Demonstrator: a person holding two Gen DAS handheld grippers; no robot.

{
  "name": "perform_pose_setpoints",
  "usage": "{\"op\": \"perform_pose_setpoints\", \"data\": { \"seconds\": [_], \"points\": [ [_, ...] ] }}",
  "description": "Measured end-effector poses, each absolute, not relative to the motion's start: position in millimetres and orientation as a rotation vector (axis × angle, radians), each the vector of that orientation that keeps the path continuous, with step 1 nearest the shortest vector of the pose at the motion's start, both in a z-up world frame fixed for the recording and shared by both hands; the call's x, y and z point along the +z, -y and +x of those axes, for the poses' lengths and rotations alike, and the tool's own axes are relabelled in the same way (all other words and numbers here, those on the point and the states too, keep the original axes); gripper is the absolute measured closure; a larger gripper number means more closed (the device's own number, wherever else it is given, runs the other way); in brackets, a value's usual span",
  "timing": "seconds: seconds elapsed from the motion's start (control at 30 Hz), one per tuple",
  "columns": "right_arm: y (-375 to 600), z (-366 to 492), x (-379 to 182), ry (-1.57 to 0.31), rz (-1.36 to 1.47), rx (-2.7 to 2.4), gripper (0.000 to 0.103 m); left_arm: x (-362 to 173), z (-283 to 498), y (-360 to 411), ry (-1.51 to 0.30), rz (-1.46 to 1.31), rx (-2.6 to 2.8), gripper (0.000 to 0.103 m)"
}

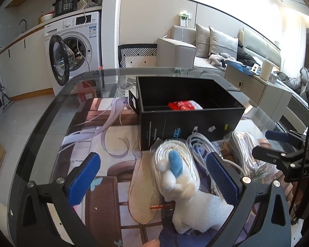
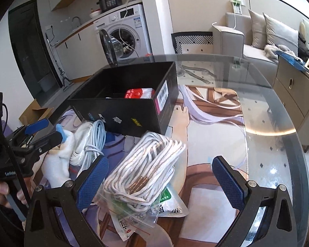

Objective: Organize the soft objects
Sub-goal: 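Grasp the zip bag of white cords with the right tool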

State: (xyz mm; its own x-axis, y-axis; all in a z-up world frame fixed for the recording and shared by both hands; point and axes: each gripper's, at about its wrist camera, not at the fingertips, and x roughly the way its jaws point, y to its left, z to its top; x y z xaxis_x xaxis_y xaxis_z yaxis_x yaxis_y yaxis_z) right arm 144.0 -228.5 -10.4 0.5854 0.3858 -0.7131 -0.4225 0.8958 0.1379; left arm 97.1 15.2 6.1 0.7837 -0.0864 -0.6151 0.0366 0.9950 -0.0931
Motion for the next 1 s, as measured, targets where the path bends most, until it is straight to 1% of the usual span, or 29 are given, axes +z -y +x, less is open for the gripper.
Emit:
{"op": "perform_pose_setpoints", "data": {
  "seconds": [0.5, 0.6, 0.67, 0.73, 0.8, 0.9, 1.0],
  "points": [
    [211.8, 152.6, -23.7, -0.867, -0.043, 0.474, 0.002, -6.0, 94.6, -14.6, -0.717, -0.097, -0.072, 0.000],
    [204.5, 152.8, -25.8, -0.871, -0.059, 0.485, 0.011, -6.3, 94.3, -14.5, -0.717, -0.087, -0.069, 0.000],
    [201.4, 154.0, -29.2, -0.882, -0.065, 0.486, 0.014, -7.0, 93.2, -14.6, -0.718, -0.085, -0.070, 0.000],
    [199.5, 155.3, -31.1, -0.891, -0.060, 0.492, 0.021, -8.5, 93.1, -15.5, -0.721, -0.090, -0.072, 0.000],
    [197.6, 156.1, -31.4, -0.891, -0.062, 0.498, 0.023, -10.2, 93.0, -15.6, -0.726, -0.093, -0.074, 0.000],
    [195.5, 156.7, -33.4, -0.895, -0.065, 0.509, 0.029, -11.7, 92.4, -14.1, -0.729, -0.093, -0.084, 0.000],
    [193.3, 154.7, -33.6, -0.896, -0.069, 0.512, 0.032, -11.5, 91.8, -11.9, -0.733, -0.088, -0.085, 0.000]
  ]
}}
